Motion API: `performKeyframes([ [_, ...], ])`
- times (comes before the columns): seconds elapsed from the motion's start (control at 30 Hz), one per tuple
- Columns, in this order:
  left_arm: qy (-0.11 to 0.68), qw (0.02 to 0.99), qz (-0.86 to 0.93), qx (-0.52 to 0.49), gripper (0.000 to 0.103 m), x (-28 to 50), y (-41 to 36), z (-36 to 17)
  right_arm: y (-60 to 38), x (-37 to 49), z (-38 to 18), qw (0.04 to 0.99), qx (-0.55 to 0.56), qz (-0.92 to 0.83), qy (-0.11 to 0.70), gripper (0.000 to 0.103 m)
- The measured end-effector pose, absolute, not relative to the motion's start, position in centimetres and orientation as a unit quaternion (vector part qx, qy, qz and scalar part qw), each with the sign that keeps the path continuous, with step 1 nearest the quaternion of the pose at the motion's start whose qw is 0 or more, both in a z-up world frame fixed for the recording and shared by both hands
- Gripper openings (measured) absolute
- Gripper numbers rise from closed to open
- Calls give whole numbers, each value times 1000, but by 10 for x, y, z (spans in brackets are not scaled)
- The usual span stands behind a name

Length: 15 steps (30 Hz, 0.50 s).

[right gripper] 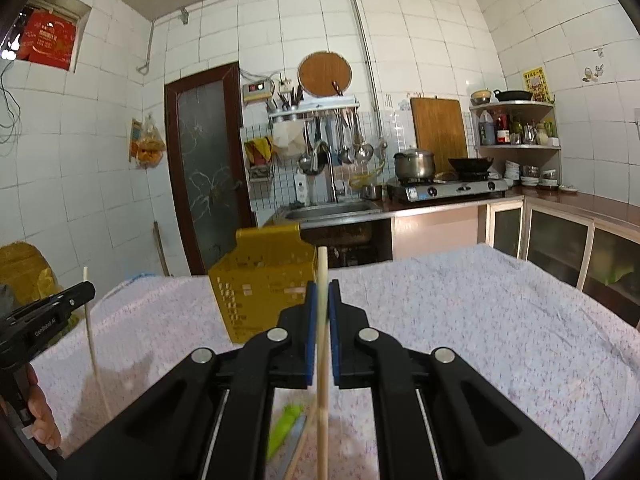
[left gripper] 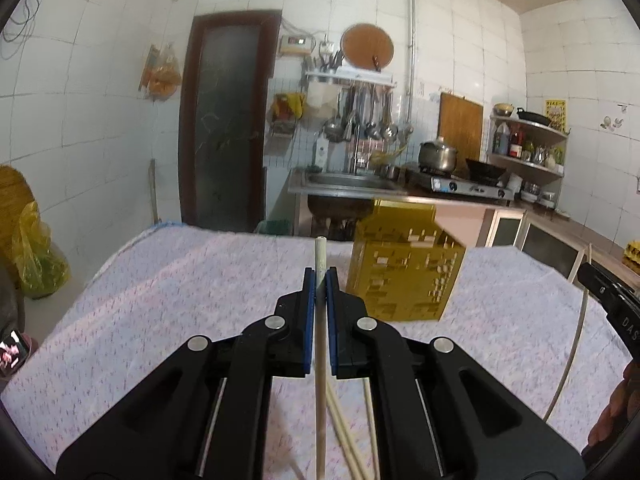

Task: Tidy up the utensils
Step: 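Lift both held chopsticks upright and carry them over the yellow slotted holder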

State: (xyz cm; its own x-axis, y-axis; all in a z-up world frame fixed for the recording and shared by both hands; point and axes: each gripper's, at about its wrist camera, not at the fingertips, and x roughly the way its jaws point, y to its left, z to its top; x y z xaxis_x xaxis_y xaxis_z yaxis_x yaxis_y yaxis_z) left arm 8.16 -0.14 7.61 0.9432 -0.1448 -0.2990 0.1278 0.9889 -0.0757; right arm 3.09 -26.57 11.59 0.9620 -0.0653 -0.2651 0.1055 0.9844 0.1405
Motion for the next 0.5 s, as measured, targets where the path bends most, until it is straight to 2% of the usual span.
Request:
performKeyframes([
  [0.33,81,992,-95,-37,4,139,-33,161,-262,90,181,996,52,-33,71,6],
  [0.5,46,992,-108,-43,4,186,-56,204,-260,146,220,998,35,-35,34,6],
])
